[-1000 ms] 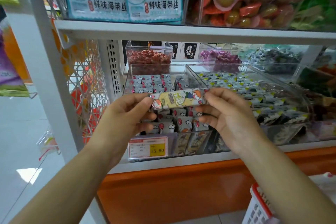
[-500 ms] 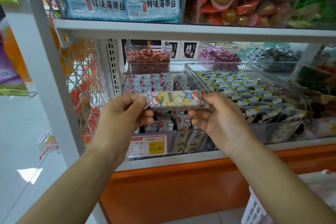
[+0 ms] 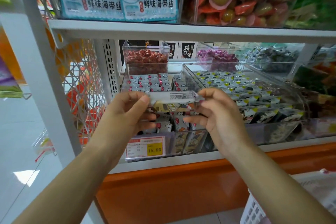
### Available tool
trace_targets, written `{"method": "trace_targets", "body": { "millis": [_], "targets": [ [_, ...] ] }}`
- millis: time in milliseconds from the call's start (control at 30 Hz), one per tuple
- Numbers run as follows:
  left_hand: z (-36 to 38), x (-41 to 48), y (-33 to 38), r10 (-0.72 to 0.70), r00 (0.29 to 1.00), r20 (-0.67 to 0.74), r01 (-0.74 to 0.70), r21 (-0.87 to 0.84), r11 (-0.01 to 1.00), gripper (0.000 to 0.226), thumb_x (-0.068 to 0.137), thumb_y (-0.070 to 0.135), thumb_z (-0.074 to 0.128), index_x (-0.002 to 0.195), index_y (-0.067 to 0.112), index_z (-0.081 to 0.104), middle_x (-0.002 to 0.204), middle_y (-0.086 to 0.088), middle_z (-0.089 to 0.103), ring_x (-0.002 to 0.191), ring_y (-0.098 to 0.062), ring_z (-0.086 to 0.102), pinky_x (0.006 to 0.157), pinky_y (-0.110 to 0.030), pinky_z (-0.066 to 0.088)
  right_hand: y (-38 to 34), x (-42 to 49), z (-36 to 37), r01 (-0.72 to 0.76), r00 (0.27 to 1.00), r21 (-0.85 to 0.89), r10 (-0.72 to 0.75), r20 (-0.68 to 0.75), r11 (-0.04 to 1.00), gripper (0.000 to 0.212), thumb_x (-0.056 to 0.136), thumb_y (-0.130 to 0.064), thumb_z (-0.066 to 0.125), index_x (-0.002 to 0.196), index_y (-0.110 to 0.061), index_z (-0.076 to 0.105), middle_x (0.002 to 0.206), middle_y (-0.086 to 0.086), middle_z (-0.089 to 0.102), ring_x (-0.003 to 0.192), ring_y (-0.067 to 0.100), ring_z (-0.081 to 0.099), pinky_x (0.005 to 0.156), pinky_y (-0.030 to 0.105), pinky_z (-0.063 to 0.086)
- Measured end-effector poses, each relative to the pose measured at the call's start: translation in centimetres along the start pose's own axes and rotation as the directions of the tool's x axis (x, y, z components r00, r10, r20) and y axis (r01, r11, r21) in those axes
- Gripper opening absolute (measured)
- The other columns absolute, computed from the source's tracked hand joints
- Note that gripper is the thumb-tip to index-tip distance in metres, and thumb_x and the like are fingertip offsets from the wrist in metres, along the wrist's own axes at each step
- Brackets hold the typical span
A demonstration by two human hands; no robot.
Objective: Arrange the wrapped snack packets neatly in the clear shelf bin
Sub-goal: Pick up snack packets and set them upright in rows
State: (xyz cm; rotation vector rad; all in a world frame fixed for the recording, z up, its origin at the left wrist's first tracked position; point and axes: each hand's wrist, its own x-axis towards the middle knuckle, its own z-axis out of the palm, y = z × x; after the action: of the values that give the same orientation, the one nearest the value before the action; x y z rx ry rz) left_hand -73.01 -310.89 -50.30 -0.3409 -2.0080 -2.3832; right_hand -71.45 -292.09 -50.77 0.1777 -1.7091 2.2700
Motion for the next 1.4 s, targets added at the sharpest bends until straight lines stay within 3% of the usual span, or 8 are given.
{"method": "trace_targets", "body": {
  "millis": [100,267,500,667,867,1000,1167,1400],
  "targets": [
    [-0.3,0.1,0.1,0.008,1.000,-0.006,-0.007,0.045,0.999,0.024,0.088,0.015,0.056,0.111,0.018,0.060,0.098,-0.008,0.068,0.083,-0.017,0.070,0.068,-0.021,0.055,0.0,0.0,0.1,0.022,0.998,-0.063,-0.018,0.058,0.998,0.008,0.089,-0.012,0.057,0.082,-0.009,0.060,0.096,0.024,0.061,0.076,0.025,0.068,0.061,0.031,0.057],
    [0.1,-0.1,0.2,0.037,0.997,0.069,-0.046,0.137,0.989,0.032,0.090,0.008,0.053,0.117,0.025,0.058,0.108,-0.007,0.066,0.089,-0.014,0.070,0.076,-0.019,0.055,0.6,-0.1,0.1,0.077,0.995,-0.256,-0.057,0.085,0.964,0.012,0.087,-0.006,0.061,0.093,-0.011,0.070,0.087,0.001,0.071,0.082,0.021,0.071,0.072,0.036,0.059],
    [0.3,-0.6,0.7,0.115,0.984,0.139,-0.161,0.400,0.902,0.032,0.085,0.012,0.062,0.109,0.032,0.062,0.098,0.010,0.070,0.082,-0.005,0.069,0.069,-0.012,0.053,0.4,0.2,-0.2,0.048,0.999,-0.326,-0.053,-0.006,0.944,0.021,0.085,-0.017,0.066,0.065,-0.023,0.069,0.090,0.024,0.064,0.089,0.041,0.063,0.076,0.052,0.056],
    [0.2,-0.4,0.5,0.110,0.989,0.101,-0.145,0.483,0.863,0.014,0.077,0.030,0.069,0.089,0.026,0.063,0.089,-0.001,0.067,0.081,-0.014,0.065,0.070,-0.023,0.056,0.4,-0.2,0.1,0.198,0.979,-0.511,-0.193,0.064,0.836,0.018,0.084,-0.018,0.066,0.066,-0.021,0.067,0.068,0.003,0.065,0.065,0.013,0.061,0.060,0.017,0.050],
    [-0.7,0.0,1.6,0.035,0.983,0.181,-0.106,0.400,0.910,0.036,0.058,0.042,0.070,0.075,0.010,0.067,0.078,-0.012,0.069,0.072,-0.025,0.067,0.066,-0.029,0.059,0.3,-0.2,0.2,0.195,0.981,-0.479,-0.159,0.115,0.856,0.019,0.084,-0.018,0.065,0.067,-0.024,0.069,0.068,-0.002,0.067,0.067,0.009,0.063,0.062,0.018,0.052],
    [-1.2,0.3,2.0,-0.005,0.985,0.170,-0.061,0.381,0.923,0.028,0.065,0.032,0.068,0.063,0.005,0.062,0.057,-0.004,0.062,0.052,-0.009,0.059,0.051,-0.015,0.047,0.4,-0.4,0.4,0.197,0.976,-0.478,-0.125,0.178,0.856,0.016,0.085,-0.020,0.065,0.073,-0.029,0.071,0.070,-0.009,0.069,0.070,0.006,0.065,0.064,0.019,0.053],
    [-1.3,0.3,1.8,-0.023,0.989,0.146,-0.028,0.343,0.939,0.029,0.069,0.032,0.063,0.073,0.003,0.065,0.062,-0.001,0.068,0.056,-0.008,0.065,0.053,-0.014,0.050,0.4,-0.3,0.5,0.113,0.989,-0.396,-0.063,0.137,0.911,0.005,0.077,-0.031,0.065,0.075,-0.031,0.071,0.078,-0.002,0.069,0.084,0.022,0.067,0.079,0.053,0.055],
    [-1.1,0.0,1.5,0.022,0.986,0.164,-0.101,0.491,0.865,0.020,0.068,0.035,0.068,0.087,0.033,0.066,0.086,0.003,0.070,0.074,-0.007,0.068,0.062,-0.011,0.052,-0.3,0.3,-0.5,0.012,0.989,-0.340,0.039,0.143,0.940,0.018,0.082,-0.014,0.067,0.064,-0.014,0.070,0.072,0.009,0.070,0.067,0.026,0.069,0.056,0.033,0.059]
  ]
}}
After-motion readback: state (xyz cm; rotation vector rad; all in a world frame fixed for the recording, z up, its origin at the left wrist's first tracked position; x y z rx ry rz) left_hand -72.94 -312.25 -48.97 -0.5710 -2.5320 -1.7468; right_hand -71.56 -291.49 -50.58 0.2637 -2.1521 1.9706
